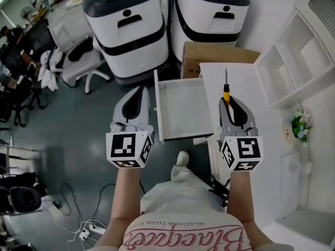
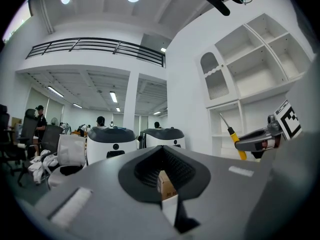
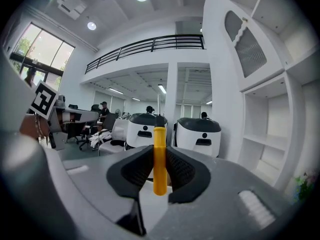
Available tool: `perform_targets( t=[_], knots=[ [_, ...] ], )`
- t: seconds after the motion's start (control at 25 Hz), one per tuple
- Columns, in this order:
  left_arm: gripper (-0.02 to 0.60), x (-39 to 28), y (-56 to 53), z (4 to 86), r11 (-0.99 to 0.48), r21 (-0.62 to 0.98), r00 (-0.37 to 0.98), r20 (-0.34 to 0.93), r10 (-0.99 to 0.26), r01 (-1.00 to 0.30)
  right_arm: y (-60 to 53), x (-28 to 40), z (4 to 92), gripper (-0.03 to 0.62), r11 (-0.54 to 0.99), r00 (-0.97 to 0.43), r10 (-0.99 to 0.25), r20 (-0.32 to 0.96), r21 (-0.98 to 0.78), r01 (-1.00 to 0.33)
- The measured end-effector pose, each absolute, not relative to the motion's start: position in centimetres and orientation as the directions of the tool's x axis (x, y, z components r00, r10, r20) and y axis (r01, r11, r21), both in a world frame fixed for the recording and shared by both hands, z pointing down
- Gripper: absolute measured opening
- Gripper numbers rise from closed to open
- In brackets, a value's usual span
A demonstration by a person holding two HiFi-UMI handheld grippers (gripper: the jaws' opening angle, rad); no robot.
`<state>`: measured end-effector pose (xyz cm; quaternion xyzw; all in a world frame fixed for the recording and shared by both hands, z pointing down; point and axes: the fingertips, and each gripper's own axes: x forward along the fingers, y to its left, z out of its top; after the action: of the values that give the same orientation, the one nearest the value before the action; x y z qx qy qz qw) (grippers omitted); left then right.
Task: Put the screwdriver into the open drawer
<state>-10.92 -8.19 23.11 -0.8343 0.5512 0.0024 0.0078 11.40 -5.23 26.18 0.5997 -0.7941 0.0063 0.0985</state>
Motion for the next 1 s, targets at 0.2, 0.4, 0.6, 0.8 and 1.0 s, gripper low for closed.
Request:
perform_targets(
  t=[0.2,0.4,0.6,0.8,1.0],
  knots=[
    [0.018,-10.4,-11.0,23.8,-0.374,-0.014,0.374,0.017,-0.927,-0.927,-8.6,12.0,26.9,0.078,0.299,-0.281,-0.943,0.176,0.082,-0.951],
    [0.018,-9.4,-14.0,25.0,-0.362,0.007,0.362,0.048,-0.931,-0.932,-11.6,12.8,28.5,0.08,0.321,-0.304,-0.931,0.204,0.057,-0.945],
    [0.018,-8.9,-16.3,27.0,-0.324,0.042,0.326,0.103,-0.94,-0.945,-14.0,13.5,31.2,0.08,0.341,-0.327,-0.91,0.257,0.013,-0.94],
    [0.019,-8.3,-17.3,29.8,-0.319,0.046,0.322,0.171,-0.931,-0.947,-15.3,13.2,34.5,0.08,0.356,-0.345,-0.882,0.32,-0.025,-0.934],
    [0.018,-8.2,-17.9,32.2,-0.323,0.059,0.328,0.22,-0.919,-0.945,-15.9,12.1,37.4,0.08,0.378,-0.364,-0.85,0.381,-0.04,-0.925]
  ],
)
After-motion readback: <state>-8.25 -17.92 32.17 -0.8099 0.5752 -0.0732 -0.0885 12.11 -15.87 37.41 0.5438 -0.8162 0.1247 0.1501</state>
